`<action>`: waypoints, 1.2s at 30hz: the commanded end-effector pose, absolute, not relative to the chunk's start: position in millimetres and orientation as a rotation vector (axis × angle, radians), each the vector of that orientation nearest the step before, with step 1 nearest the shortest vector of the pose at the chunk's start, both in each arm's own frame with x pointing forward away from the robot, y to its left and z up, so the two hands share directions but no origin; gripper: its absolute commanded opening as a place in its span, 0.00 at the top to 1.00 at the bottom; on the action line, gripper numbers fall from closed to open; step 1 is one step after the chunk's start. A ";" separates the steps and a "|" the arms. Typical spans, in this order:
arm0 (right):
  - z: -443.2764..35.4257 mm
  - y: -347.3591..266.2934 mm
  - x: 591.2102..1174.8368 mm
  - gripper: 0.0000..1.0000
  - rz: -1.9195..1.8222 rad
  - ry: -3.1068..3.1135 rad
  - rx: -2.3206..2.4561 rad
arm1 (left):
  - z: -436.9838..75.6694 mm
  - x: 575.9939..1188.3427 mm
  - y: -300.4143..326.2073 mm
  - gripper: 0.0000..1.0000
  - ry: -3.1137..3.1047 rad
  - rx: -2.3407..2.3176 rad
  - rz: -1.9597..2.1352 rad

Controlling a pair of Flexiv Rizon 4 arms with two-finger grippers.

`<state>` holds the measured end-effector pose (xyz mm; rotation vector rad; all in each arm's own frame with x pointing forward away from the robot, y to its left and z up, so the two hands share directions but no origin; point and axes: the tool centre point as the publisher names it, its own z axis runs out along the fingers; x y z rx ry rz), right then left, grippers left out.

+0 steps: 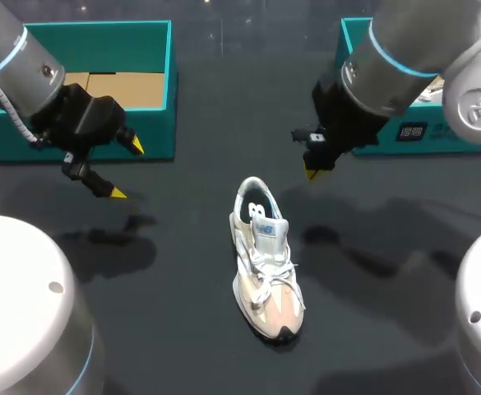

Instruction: Take the shoe out of the shoebox, open the shoe tongue, remove and reinsert the insole, then place the shoe into the shoebox

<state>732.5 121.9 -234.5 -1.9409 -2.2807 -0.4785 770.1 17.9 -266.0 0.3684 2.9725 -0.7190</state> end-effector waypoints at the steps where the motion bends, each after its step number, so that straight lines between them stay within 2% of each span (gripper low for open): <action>1: -249.3 152.4 729.6 1.00 -0.453 -2.285 -2.035 | -265.6 769.0 18.4 0.00 2.972 0.368 -0.716; 15: -249.0 166.7 729.1 1.00 -0.424 -2.202 -2.158 | -265.6 769.0 18.4 0.00 2.972 0.368 -0.716; 22: -276.9 187.4 735.5 1.00 -0.402 -2.345 -2.131 | -265.6 769.0 18.4 0.00 2.972 0.368 -0.716; 36: -280.0 184.4 742.6 1.00 -0.384 -2.365 -2.135 | -265.6 769.0 18.4 0.00 2.972 0.368 -0.716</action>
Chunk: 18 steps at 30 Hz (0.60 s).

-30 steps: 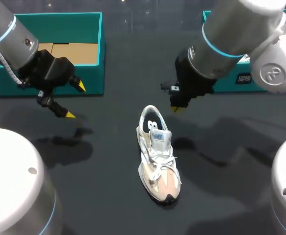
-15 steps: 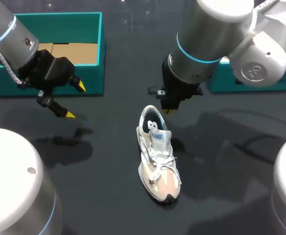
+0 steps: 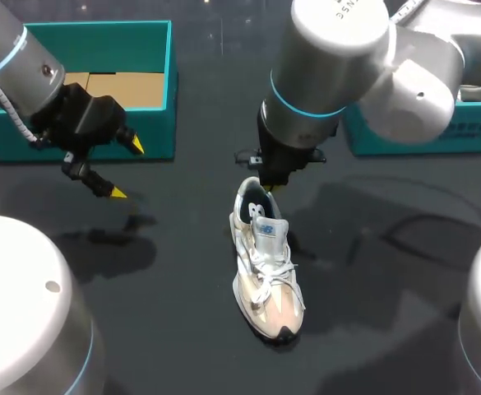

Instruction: Take the shoe out of the shoebox, open the shoe tongue, remove and reinsert the insole, then place the shoe into the shoebox

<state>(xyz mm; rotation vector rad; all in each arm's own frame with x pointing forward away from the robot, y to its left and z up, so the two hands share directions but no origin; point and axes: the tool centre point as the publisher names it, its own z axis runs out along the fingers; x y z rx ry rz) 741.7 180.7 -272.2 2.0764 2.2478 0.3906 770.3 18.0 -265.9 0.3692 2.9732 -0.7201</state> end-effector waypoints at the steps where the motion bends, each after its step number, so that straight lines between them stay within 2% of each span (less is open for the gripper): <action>1: -286.0 187.1 743.1 1.00 0.369 2.276 2.012 | -265.6 769.0 18.4 0.00 2.972 0.368 -0.716; 6: -307.6 192.8 744.7 1.00 0.287 2.293 1.912 | -265.6 769.0 18.4 0.00 2.972 0.368 -0.716; 18: -323.6 194.9 748.8 1.00 0.254 2.288 1.821 | -265.6 769.0 18.4 0.00 2.972 0.368 -0.716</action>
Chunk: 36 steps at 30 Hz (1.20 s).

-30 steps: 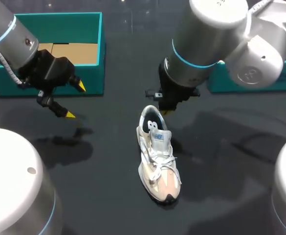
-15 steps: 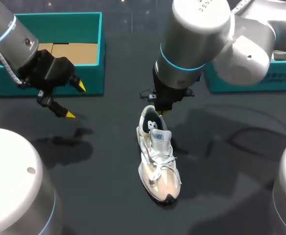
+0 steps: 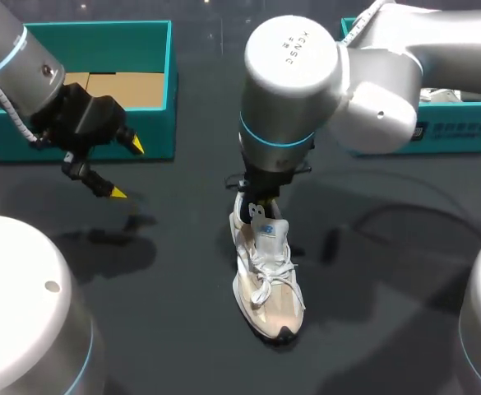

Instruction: Take the shoe out of the shoebox, open the shoe tongue, remove and reinsert the insole, then place the shoe into the shoebox

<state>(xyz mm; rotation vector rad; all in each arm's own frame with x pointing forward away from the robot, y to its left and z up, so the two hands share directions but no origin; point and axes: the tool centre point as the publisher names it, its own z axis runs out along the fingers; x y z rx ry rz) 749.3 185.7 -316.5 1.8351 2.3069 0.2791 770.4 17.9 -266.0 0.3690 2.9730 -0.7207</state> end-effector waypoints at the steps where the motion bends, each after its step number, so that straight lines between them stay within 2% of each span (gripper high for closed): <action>1: -326.1 195.3 749.5 1.00 0.245 2.280 1.809 | -265.6 769.0 18.4 0.00 2.972 0.368 -0.716; 24: -379.2 189.9 761.7 1.00 0.115 2.245 1.755 | -265.6 769.0 18.4 0.00 2.972 0.368 -0.716; 36: -352.7 191.9 751.1 1.00 0.011 2.114 1.674 | -265.6 769.0 18.4 0.00 2.972 0.368 -0.716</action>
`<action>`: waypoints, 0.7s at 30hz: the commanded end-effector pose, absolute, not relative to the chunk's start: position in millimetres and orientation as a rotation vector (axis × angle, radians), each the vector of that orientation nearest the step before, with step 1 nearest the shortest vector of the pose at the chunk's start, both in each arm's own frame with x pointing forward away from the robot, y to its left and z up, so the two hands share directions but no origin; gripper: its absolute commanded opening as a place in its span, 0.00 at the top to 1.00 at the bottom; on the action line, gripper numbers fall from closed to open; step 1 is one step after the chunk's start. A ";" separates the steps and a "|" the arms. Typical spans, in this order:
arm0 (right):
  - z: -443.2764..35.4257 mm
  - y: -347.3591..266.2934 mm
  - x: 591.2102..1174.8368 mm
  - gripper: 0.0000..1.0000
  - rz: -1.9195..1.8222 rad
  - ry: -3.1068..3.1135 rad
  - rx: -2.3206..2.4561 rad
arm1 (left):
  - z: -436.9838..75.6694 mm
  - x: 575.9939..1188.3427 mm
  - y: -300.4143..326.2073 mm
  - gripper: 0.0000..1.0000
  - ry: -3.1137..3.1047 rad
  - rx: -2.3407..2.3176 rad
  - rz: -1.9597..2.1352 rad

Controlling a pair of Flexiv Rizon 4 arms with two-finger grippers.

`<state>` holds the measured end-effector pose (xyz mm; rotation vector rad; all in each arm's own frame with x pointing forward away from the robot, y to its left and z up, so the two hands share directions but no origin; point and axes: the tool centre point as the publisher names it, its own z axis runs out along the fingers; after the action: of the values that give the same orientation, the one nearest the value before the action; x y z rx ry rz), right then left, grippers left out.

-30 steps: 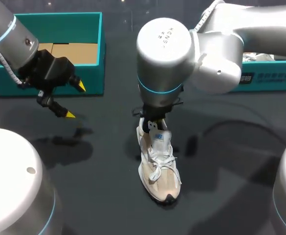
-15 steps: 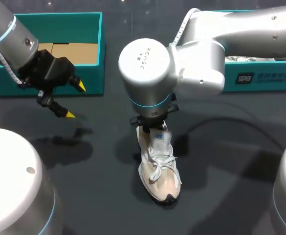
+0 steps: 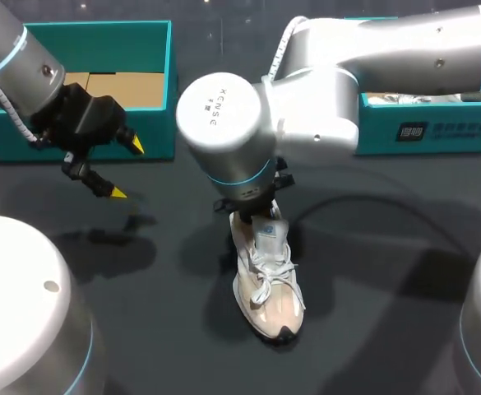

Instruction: Take the shoe out of the shoebox, open the shoe tongue, remove and reinsert the insole, then place the shoe into the shoebox

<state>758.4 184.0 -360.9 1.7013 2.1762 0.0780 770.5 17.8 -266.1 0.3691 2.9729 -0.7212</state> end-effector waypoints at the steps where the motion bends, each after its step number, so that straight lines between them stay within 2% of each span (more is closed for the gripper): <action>1: -351.9 191.5 750.6 1.00 -0.004 2.105 1.671 | -265.6 769.0 18.4 0.00 2.972 0.368 -0.716; 12: -363.0 176.4 754.1 1.00 -0.221 1.985 1.674 | -265.6 769.0 18.4 0.00 2.972 0.368 -0.716; 21: -386.6 166.2 756.7 1.00 -0.257 2.017 1.728 | -265.6 769.0 18.4 0.00 2.972 0.368 -0.716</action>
<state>752.5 165.3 -376.1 1.7182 2.0114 -0.2497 770.5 17.9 -266.1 0.3690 2.9729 -0.7212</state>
